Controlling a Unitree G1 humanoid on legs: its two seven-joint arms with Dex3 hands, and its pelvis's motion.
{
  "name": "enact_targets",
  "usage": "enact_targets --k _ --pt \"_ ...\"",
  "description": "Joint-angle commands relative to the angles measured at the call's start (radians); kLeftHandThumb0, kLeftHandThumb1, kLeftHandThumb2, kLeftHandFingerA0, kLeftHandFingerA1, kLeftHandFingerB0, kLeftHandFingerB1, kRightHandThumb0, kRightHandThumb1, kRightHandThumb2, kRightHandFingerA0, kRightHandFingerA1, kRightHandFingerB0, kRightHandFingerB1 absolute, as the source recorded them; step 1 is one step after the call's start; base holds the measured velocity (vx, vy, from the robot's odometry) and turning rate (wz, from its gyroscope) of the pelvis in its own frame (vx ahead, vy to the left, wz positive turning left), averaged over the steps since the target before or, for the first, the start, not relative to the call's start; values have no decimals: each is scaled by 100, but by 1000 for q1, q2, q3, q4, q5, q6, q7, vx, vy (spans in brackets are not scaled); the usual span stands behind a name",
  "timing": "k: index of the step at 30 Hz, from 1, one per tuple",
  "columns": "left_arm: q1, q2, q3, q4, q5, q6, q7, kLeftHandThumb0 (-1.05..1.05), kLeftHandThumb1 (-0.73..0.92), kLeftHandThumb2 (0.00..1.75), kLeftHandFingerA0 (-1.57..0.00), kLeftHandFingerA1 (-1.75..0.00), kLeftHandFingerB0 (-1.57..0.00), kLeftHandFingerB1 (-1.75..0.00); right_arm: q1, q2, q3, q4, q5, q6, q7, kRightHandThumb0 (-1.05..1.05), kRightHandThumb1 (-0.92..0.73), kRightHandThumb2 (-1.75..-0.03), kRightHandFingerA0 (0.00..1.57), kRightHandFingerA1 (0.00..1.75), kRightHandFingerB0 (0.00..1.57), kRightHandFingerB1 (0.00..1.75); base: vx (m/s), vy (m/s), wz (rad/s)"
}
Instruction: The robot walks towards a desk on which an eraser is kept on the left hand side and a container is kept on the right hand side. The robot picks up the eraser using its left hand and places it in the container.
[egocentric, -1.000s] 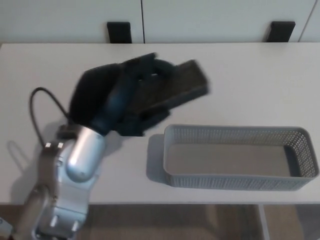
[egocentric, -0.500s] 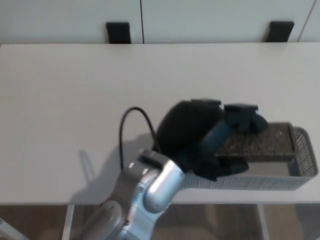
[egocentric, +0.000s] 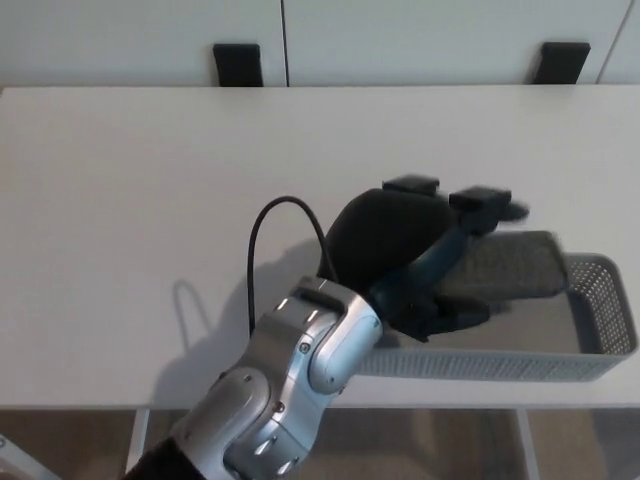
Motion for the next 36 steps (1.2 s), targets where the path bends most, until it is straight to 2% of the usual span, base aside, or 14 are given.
enact_targets --k 1,3,5,6,7,12,14,15,19,20,21,26,32,36 --pt "-25 40 -13 -15 79 51 -98 -99 64 60 0 0 0 0 3 -15 -1 -2 -4 -14 -5 -29 -48 -54 76 71 51 54 0 0 0" --pt "-20 67 -20 -26 101 41 -108 -103 60 102 0 0 0 0 6 -19 8 -17 -13 3 -7 -29 -49 -54 76 71 52 53 0 0 0" --pt "-14 73 -17 -36 104 41 -112 -103 60 102 0 0 0 0 5 -16 10 -19 -13 -1 -7 -29 -49 -54 76 71 52 53 0 0 0" --pt "-8 79 -16 -45 107 38 -112 -102 80 63 0 0 0 0 7 -13 9 -21 -11 -3 -13 -29 -49 -54 78 71 54 53 0 0 0" --pt "3 81 -11 -74 101 35 -116 -102 68 108 0 0 0 0 9 -18 8 -19 -8 -3 -4 -29 -50 -54 75 69 51 51 0 0 0" --pt "55 79 34 -222 57 14 -128 -105 73 114 0 0 0 -2 -5 -15 9 -15 -8 -5 -9 -28 -48 -54 76 71 53 53 0 0 0" --pt "88 88 73 -345 9 -25 -132 -102 91 68 0 0 0 0 -18 -19 12 -4 -12 -3 -11 -30 -48 -54 76 72 53 53 0 0 0" --pt "134 97 108 -462 -66 -50 -155 -98 67 110 0 -3 0 -9 -19 -20 10 1 -11 -2 -9 -30 -47 -54 77 75 53 53 0 0 0" --pt "240 147 235 -814 -311 11 -339 -90 60 104 -1 -7 -2 -25 -18 -27 4 22 2 -12 17 -29 -46 -54 67 69 52 51 0 0 0" --pt "261 158 273 -878 -375 33 -378 -99 68 73 0 -19 -11 -29 -13 -31 5 19 0 -15 21 -30 -46 -54 65 67 50 51 0 0 0" --pt "285 180 332 -950 -462 71 -438 -87 59 103 0 -18 -17 -44 -5 -28 6 12 0 -16 20 -33 -46 -54 64 69 50 53 0 0 0" --pt "435 352 691 -988 -1127 29 -622 -93 75 64 -20 -27 -32 -33 5 -37 9 13 -7 4 14 -26 -49 -54 70 69 50 51 0 0 0" --pt "746 499 958 -933 -1600 -84 -824 -90 57 60 -21 -33 -38 -36 25 -32 10 6 -5 1 9 -25 -49 -54 67 66 50 51 0 0 0" --pt "871 484 1104 -835 -1859 -153 -1035 -104 92 77 -42 -35 -51 -38 29 -15 -3 17 11 -8 -3 -24 -48 -54 68 68 51 52 0 0 0"
